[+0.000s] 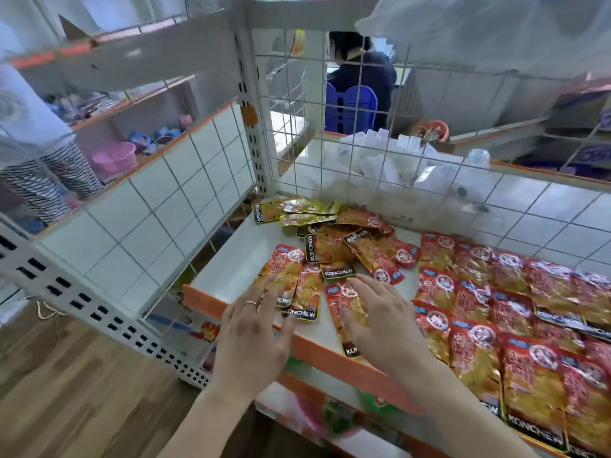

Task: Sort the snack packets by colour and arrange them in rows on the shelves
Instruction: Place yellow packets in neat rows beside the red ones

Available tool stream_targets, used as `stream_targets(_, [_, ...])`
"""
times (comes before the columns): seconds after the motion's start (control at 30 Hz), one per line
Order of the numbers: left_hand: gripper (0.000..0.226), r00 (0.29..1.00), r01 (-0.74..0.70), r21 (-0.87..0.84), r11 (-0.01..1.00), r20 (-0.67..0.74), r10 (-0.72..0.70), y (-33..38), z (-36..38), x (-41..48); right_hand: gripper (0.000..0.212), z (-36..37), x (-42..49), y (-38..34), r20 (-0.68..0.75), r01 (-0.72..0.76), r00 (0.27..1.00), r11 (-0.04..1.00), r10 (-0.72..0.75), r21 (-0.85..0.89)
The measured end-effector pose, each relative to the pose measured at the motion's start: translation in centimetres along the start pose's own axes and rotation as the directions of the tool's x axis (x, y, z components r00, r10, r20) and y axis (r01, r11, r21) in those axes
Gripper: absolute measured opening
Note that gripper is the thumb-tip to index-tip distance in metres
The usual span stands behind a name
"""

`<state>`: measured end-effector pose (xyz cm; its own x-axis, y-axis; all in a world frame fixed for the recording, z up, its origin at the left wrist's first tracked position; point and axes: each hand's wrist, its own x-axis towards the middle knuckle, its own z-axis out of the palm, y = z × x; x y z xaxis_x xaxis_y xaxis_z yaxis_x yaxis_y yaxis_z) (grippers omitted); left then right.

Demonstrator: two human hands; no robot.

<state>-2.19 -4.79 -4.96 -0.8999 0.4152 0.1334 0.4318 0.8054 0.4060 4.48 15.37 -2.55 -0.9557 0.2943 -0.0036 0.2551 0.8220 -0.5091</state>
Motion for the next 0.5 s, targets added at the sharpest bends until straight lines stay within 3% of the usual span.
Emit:
stream_targets(0.17, [0.051, 1.000, 0.009, -0.041, 0.999, -0.008, -0.009, -0.4, -0.1, 3.1, 0.052, -0.4, 2.7, 0.0, -0.017, -0.010, 1.000, 1.000, 0.010, 0.006])
stream_targets(0.5, [0.051, 0.999, -0.040, -0.096, 0.995, 0.026, 0.043, -2.7, -0.5, 11.4, 0.056, -0.1, 12.8, -3.6, -0.019, 0.032, 0.999, 0.985, -0.036, -0.168])
